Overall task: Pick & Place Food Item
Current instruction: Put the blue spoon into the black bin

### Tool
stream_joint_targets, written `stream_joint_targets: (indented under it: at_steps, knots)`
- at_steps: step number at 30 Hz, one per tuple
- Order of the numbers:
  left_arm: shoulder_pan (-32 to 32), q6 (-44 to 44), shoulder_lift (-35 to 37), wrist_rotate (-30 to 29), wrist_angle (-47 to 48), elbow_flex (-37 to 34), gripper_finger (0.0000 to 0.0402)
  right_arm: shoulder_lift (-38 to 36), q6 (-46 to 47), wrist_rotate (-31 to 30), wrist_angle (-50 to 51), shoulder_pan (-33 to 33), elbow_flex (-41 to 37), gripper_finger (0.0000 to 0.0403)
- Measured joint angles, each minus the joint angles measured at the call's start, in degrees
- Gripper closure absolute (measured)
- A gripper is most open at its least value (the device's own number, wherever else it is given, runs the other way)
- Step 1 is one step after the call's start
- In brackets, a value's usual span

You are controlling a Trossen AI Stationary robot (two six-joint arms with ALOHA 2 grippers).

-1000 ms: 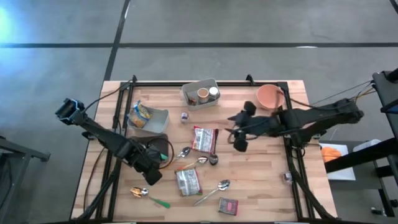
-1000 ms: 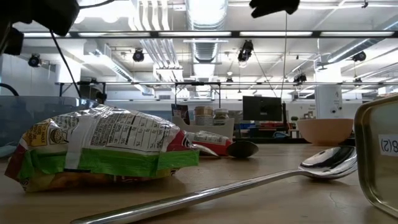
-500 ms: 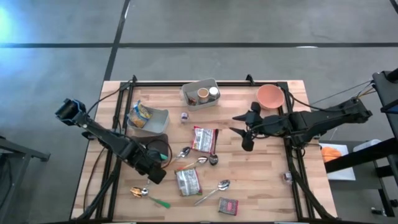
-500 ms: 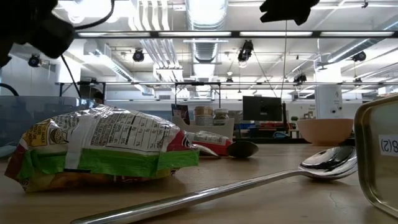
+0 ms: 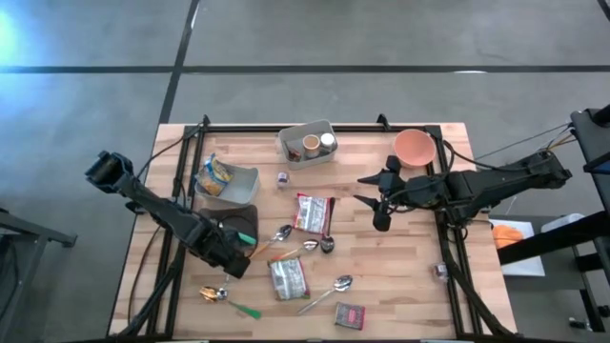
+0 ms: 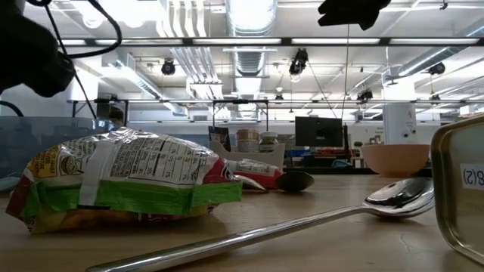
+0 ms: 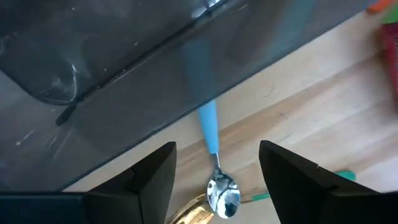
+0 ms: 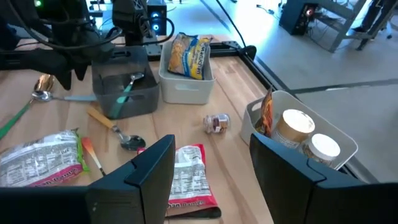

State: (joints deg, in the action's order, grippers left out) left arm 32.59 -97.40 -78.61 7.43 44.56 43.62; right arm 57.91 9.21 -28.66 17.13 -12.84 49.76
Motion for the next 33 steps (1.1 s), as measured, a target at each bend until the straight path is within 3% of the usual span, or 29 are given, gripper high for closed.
stream_joint_targets:
  at_steps: [13, 18, 26, 33]
  knots:
    - [1.86, 3.99, -12.29, -1.88, 1.08, 5.89, 0.0170, 0.12, 0.20, 0.08, 0.07, 0.00, 0.09, 0.0195]
    - [2.02, 3.99, -14.89, -1.56, 0.95, 5.86, 0.0194, 0.24, 0.00, 0.08, 0.10, 0.00, 0.07, 0.0195]
    - [2.02, 4.65, -14.48, 1.49, 0.62, 6.54, 0.0252, 0.24, -0.17, 0.13, 0.10, 0.00, 0.07, 0.0195]
    - [2.30, 3.62, -13.01, 0.50, 1.48, 7.04, 0.0260, 0.24, -0.07, 0.14, 0.20, 0.00, 0.07, 0.0195]
